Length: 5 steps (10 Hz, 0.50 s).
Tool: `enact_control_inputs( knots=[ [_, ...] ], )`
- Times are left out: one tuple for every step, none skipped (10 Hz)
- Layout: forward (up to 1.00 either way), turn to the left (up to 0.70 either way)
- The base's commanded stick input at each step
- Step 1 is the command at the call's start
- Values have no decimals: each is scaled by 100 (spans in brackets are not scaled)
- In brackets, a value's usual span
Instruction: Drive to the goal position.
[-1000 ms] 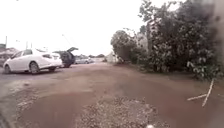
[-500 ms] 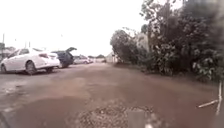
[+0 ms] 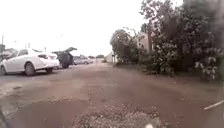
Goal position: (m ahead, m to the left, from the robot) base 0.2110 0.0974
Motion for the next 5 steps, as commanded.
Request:
enact_control_inputs(
  knots=[
    [4, 0],
    [1, 0],
    [0, 0],
    [0, 0],
    [0, 0]
  ],
)
